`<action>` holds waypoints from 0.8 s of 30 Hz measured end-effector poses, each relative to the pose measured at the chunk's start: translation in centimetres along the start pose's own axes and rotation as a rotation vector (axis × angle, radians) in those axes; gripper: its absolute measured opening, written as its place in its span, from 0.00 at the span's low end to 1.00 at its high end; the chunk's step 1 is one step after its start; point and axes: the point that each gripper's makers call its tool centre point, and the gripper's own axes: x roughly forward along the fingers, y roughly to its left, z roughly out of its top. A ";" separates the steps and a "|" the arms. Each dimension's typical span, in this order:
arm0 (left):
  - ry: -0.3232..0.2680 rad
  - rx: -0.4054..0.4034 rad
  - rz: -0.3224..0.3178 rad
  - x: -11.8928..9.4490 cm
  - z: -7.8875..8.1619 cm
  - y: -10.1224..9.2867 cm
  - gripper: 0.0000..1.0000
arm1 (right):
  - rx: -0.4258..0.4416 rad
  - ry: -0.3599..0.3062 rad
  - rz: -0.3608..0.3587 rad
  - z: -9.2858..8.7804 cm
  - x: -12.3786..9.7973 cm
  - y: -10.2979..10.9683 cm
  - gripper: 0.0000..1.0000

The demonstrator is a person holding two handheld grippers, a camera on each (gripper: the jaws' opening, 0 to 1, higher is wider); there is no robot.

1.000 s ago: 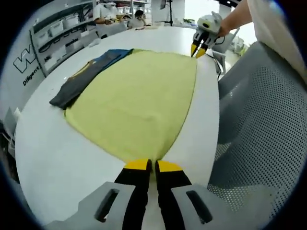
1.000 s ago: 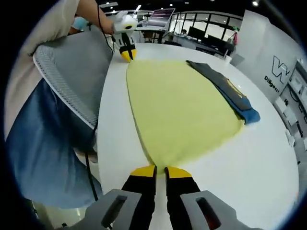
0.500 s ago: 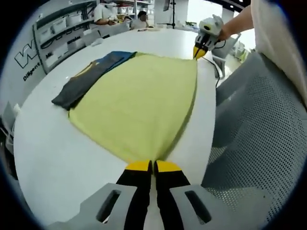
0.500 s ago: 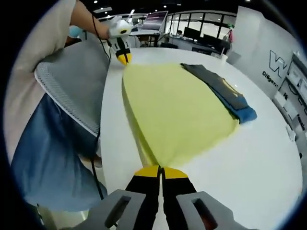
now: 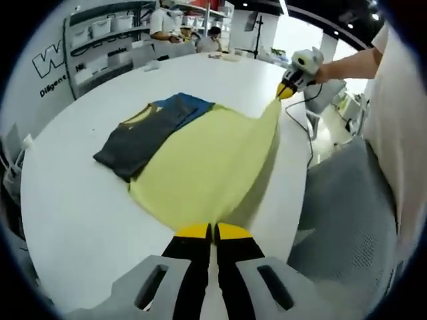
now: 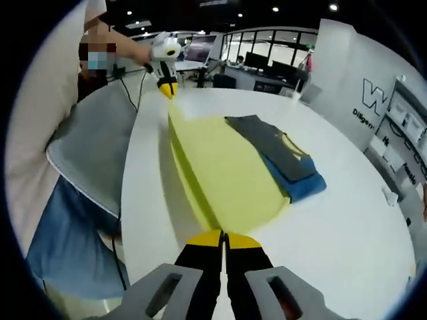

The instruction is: Fold the garment on the visible template until the final outline fits inside the template.

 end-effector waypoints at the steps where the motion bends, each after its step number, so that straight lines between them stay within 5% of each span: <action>1: -0.003 -0.010 0.001 -0.2 0.5 0.4 0.01 | -0.002 -0.009 -0.011 0.6 -0.1 -0.9 0.00; 11: -0.048 -0.049 0.033 -1.2 7.3 6.1 0.01 | -0.025 -0.046 -0.087 4.5 -0.2 -8.5 0.00; 24: -0.045 -0.058 0.074 0.7 11.1 12.8 0.01 | -0.022 -0.045 -0.121 6.6 2.5 -16.3 0.00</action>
